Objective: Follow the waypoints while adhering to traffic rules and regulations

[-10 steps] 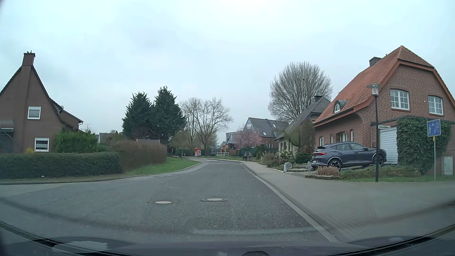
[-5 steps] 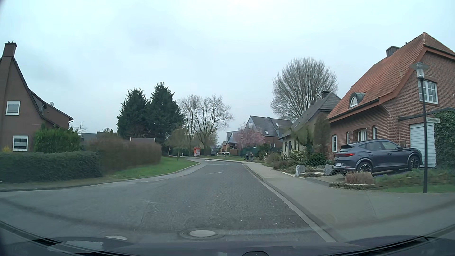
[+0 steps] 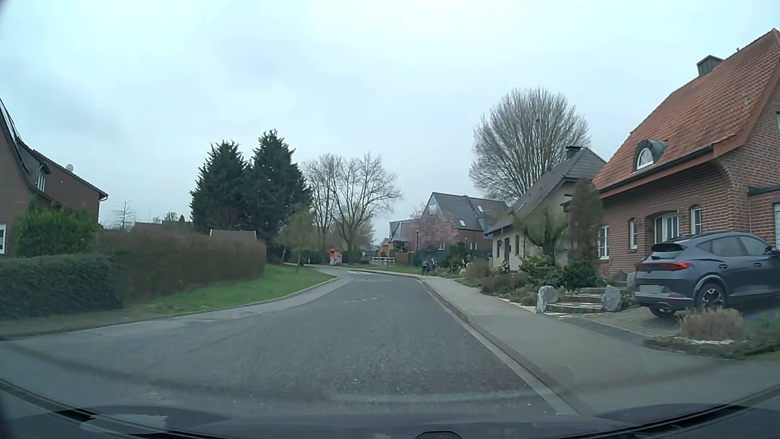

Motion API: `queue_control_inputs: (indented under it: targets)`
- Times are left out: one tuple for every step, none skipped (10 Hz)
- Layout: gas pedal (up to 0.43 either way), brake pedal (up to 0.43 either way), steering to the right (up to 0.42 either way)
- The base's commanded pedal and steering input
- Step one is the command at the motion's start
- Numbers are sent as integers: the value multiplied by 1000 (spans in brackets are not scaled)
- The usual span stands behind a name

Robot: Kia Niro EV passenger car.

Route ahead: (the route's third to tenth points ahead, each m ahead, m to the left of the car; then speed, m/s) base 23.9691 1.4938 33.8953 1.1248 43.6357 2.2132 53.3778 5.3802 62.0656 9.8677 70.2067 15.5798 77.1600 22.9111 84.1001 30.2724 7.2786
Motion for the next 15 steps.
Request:
queue_control_inputs:
  targets:
    - [220,0,-4]
    - [220,0,-6]
    - [209,0,-6]
    - [209,0,-5]
    - [197,0,-5]
    - [197,0,-6]
    - [197,0,-7]
    - [189,0,-6]
    - [189,0,-6]
    - [189,0,-6]
    - [177,0,-6]
    - [177,0,-5]
    - [169,0,-4]
    - [169,0,-3]
    - [169,0,1]
